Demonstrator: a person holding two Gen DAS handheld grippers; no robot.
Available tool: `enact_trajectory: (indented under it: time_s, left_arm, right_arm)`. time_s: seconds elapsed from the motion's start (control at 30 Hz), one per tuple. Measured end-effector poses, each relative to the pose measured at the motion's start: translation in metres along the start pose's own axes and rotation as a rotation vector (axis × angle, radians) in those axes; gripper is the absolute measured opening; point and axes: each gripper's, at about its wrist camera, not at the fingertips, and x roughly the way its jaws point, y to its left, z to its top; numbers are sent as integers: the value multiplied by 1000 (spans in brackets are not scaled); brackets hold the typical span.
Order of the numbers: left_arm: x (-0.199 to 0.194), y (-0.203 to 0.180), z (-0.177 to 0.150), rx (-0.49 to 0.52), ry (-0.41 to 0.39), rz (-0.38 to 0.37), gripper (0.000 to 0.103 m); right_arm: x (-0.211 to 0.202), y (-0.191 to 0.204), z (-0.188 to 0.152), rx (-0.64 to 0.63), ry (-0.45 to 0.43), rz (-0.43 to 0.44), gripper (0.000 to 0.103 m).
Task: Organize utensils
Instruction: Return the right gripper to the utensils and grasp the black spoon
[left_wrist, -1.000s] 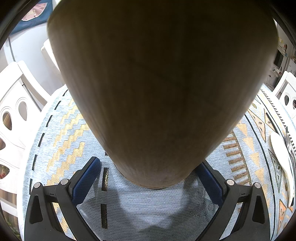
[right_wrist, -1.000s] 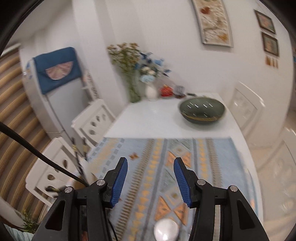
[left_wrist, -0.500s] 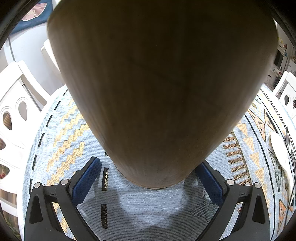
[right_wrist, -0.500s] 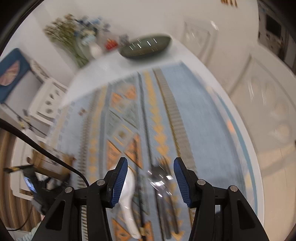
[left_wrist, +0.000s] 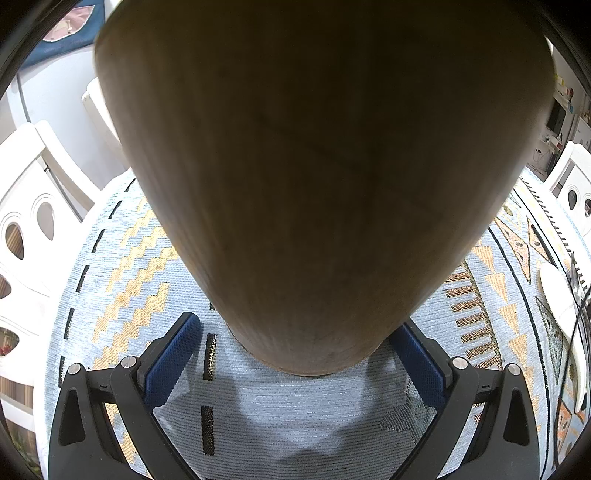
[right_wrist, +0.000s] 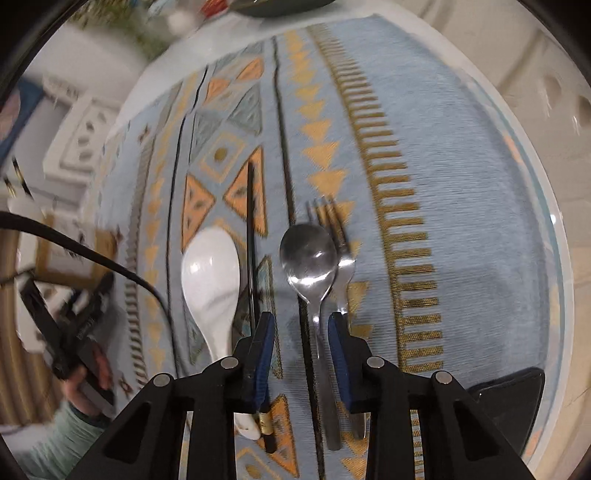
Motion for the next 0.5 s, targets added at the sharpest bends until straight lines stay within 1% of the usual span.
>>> enact_trajectory:
  time_s: [0.1,0.17,0.27,0.3,0.33,0.37,0.4,0.47,0.5]
  left_arm:
    - [0,0,0,0,0,0,102]
    - [0,0,0,0,0,-1,102]
    - [0,0,0,0,0,0,102]
    - [0,0,0,0,0,0,102]
    - [0,0,0,0,0,0,103]
    - [0,0,0,0,0,0,103]
    - [0,0,0,0,0,0,103]
    - [0,0,0,0,0,0,103]
    - [0,0,0,0,0,0,103]
  right_arm:
    - [12,1,1,5,32,-48,29]
    - [14,4,2,-2,30,-82,29]
    - [17,17,1,-60,25,-159,27]
    - [18,22,-1,-82,18,-178,25]
    - [18,26,-2,-106,12,-186,18]
    - [18,30,-3,-119,7,-188,15]
    - [18,33,-4,-123,5,-185,7]
    - [17,35,-4,-119,2,-180,5]
    - [14,34,-6,-104,-4,-151,5]
